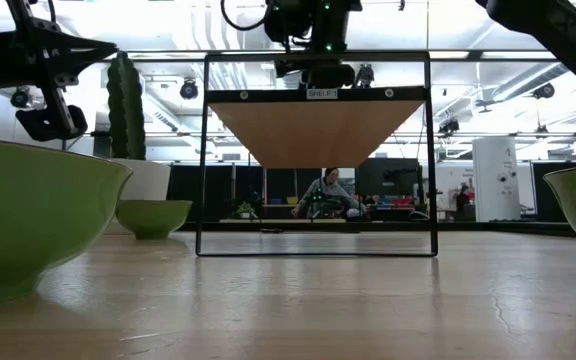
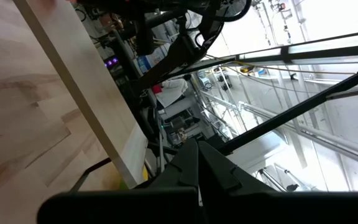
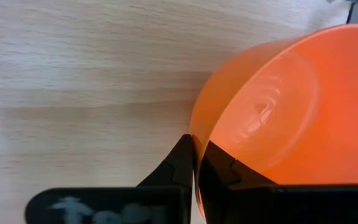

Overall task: Pick & Place Mini bowls
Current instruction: Put the light orange bowl on the shelf

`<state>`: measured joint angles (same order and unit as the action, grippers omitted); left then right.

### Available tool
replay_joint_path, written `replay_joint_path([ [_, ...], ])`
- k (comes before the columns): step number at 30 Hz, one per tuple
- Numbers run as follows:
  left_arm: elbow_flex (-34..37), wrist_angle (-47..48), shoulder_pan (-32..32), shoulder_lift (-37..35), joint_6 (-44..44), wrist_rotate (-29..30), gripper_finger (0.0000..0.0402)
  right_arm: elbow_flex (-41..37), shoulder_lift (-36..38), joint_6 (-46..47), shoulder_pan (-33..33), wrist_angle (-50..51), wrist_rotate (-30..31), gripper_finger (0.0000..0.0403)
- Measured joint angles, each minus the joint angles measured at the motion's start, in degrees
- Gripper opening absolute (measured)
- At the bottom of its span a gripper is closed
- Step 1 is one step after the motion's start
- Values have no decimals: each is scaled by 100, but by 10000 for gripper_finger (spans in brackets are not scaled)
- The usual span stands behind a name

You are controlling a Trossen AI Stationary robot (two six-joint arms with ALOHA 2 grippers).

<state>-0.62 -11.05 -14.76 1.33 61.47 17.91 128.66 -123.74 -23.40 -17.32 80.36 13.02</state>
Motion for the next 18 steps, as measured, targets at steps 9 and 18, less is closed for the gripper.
replay_joint_path([
  [9, 0, 0, 0, 0, -24, 2, 0, -28, -9, -152, 2, -186, 0, 8],
  [18, 0, 0, 0, 1, -31, 7, 0, -31, -9, -167, 2, -112, -214, 8],
])
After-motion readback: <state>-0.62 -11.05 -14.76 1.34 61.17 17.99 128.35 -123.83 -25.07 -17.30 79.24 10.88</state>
